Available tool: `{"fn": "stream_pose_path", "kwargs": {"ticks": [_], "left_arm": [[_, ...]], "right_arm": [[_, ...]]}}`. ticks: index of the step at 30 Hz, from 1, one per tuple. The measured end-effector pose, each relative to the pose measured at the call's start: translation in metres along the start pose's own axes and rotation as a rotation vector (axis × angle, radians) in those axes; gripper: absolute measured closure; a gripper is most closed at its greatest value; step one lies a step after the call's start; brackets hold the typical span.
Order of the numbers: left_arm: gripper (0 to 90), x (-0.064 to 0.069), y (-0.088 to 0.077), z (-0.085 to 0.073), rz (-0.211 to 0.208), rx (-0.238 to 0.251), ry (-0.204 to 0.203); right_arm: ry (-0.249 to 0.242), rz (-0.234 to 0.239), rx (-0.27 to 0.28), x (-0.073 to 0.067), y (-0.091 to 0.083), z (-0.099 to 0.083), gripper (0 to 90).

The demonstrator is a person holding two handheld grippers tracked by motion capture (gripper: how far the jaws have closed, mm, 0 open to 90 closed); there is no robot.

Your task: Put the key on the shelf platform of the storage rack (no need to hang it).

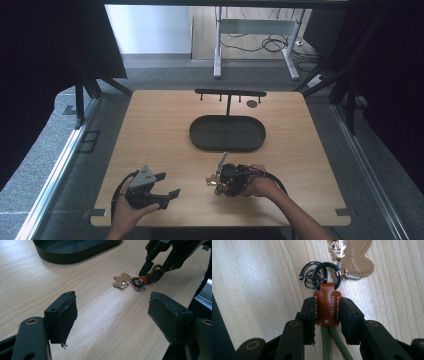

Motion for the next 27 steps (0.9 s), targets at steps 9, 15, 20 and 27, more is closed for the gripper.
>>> {"fn": "stream_pose_path", "kwargs": {"ticks": [9, 15, 20, 27], "left_arm": [[23.4, -0.001, -0.002, 0.000, 0.004, 0.004, 0.000], [23.4, 0.000, -0.002, 0.001, 0.004, 0.005, 0.002], [23.4, 0.000, -0.002, 0.001, 0.003, 0.006, 0.002], [23.4, -0.001, -0.002, 0.001, 0.003, 0.005, 0.001]], "right_arm": [[0.067, 0.018, 0.066, 0.008, -0.017, -0.002, 66.7], [0.087, 0.011, 0.106, 0.012, -0.033, -0.005, 66.7], [0.102, -0.001, 0.134, 0.015, -0.046, -0.008, 66.7], [0.101, -0.017, 0.164, 0.020, -0.061, -0.010, 66.7]]}}
Point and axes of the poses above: each handheld gripper's, and its own axes: y roughly forward along the jaws, z roughly out of its top, x roughly to its right, the point moved 3 cm from there along y, roughly forward along the jaws, and after that the axes turned 15 degrees about -z, right-handed, at the moved point
